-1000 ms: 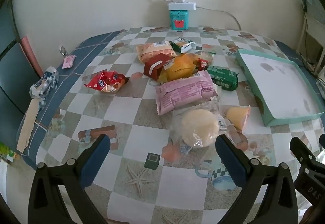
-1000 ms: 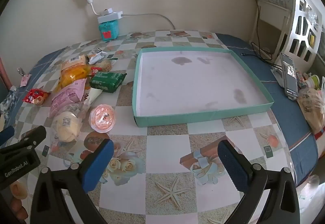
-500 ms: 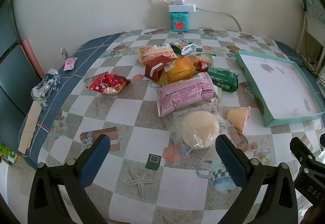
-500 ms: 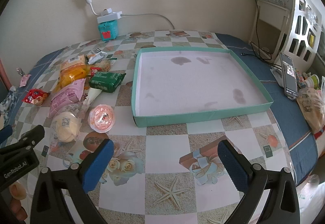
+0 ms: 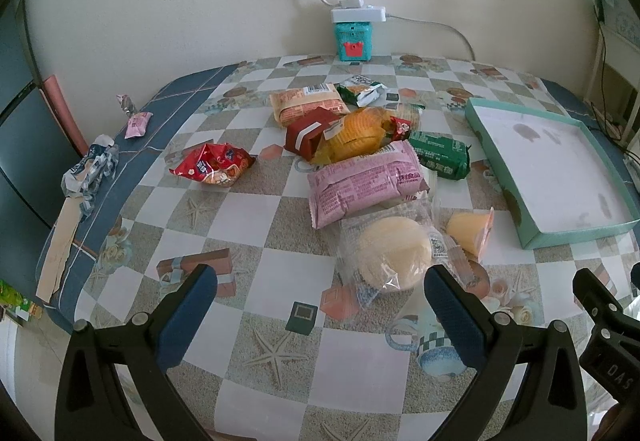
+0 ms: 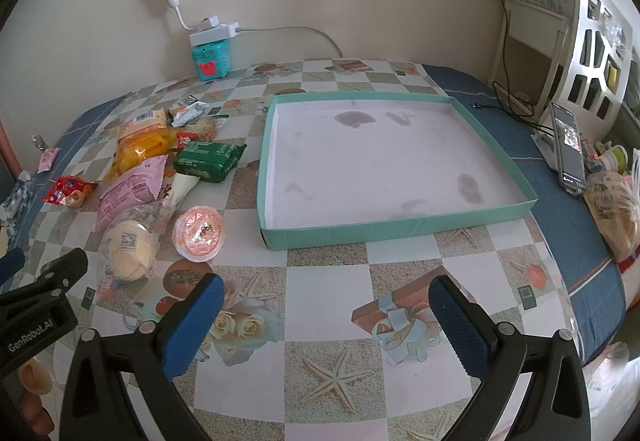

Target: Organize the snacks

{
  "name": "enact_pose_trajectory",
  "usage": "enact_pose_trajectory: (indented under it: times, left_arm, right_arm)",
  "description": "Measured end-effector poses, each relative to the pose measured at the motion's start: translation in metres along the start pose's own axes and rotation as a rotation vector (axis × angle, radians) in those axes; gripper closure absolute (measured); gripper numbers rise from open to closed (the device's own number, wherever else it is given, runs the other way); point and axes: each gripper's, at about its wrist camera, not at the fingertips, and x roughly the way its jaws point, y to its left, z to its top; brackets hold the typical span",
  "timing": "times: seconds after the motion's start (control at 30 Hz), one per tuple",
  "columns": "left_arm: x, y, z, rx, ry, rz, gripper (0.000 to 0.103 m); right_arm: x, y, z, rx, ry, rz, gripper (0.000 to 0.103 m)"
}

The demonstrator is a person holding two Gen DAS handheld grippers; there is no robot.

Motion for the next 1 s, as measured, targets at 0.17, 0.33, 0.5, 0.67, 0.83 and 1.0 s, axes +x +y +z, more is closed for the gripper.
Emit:
enact_pose_trajectory:
  times: [0.17,0.33,0.5,0.67,0.83,1.0]
  left_arm:
    - [-0.0001,0.0000,0.0001,0.000,-0.001,0.000,0.000]
    - [0.0000,-0.0001,0.0003,0.000,0.000,0.001,0.000]
    - [0.0009,-0.0009,0.0003,0.005,0.000,0.001,0.000]
    - [0.0026,-0.0032,-0.0002,0.014,0.004,0.000,0.000]
    - [0.0018,-0.0042,0.0001,0.016,0.003,0.000,0.000]
    - [0.0013,-0.0047,0.0007,0.017,0.001,0.000,0.000]
  right_arm:
    - [0.0002,-0.0003,-0.0002,0.001,0.000,0.000,0.000]
    - [-0.0003,0.0044,-0.0021,0.000,0.001,0.000,0.000]
    - [0.0014,0.0006,0.0000,0.002,0.002,0.001,0.000]
    - [0.0026,-0.0003,-0.0010,0.003,0.006,0.001,0.000]
    - [0.0026,-0.0009,-0.0022,0.004,0.007,-0.006,0.000]
    - [0.0027,-0.0015,-0.0014,0.004,0.007,-0.005,0.000]
